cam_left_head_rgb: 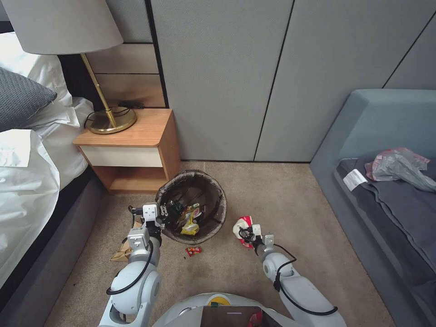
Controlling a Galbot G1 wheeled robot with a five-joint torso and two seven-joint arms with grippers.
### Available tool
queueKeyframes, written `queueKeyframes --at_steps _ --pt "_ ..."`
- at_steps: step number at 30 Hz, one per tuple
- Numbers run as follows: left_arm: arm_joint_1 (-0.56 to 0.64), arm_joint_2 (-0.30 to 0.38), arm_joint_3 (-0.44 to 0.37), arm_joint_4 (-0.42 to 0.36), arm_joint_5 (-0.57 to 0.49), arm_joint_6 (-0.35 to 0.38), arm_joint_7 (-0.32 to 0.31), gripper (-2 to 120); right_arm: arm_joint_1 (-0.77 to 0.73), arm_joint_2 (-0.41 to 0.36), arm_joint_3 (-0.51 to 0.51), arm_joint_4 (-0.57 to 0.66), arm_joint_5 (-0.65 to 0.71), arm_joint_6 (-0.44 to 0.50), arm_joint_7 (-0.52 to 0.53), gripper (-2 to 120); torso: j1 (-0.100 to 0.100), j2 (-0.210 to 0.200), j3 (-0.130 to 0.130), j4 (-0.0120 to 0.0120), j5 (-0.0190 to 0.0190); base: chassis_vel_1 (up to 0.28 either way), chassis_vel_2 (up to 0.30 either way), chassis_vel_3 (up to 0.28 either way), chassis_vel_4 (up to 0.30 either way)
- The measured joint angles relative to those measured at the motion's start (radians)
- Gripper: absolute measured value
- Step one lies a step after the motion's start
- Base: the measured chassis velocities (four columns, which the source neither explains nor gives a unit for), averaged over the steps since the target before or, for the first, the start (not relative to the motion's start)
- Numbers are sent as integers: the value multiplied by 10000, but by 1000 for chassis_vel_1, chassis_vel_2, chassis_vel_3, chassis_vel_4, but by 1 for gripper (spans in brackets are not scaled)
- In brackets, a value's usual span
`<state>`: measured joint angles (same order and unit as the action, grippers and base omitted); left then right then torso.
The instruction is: Pick up the trash bin, then pick up the garbage from the floor and place it into the trash bin.
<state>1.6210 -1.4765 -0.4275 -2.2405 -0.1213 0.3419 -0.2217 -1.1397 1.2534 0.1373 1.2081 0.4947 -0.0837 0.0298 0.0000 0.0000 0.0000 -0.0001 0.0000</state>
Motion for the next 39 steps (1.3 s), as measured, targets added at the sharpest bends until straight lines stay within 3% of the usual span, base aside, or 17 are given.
queueKeyframes --at_steps 4,12,23,31,37,39 --pt "-34 9 6 25 -15 0 0 3 -14 0 51 37 -57 64 -3 14 0 0 0 0 0 0 0 0 0" --pt "-85 42 17 60 -73 -1 -5 3 -48 -31 137 94 -122 138 -6 0 0 0 0 2 0 0 0 0 0" --pt "-171 72 22 179 -128 -1 -17 3 -204 -43 526 800 -215 536 142 0 0 0 0 1 1 0 0 0 0" --pt "-210 95 72 317 -132 13 -33 3 -749 -239 1078 2870 -114 1987 116 0 0 -1 1 0 1 0 0 0 0" --pt "-210 97 91 339 -130 19 -34 3 -870 -292 1209 3578 3 2356 13 0 0 -1 0 -1 2 0 0 0 0" --pt "-210 103 112 369 -123 24 -34 3 -995 -389 1349 4546 250 2636 -176 0 0 -1 0 0 1 0 0 0 0"
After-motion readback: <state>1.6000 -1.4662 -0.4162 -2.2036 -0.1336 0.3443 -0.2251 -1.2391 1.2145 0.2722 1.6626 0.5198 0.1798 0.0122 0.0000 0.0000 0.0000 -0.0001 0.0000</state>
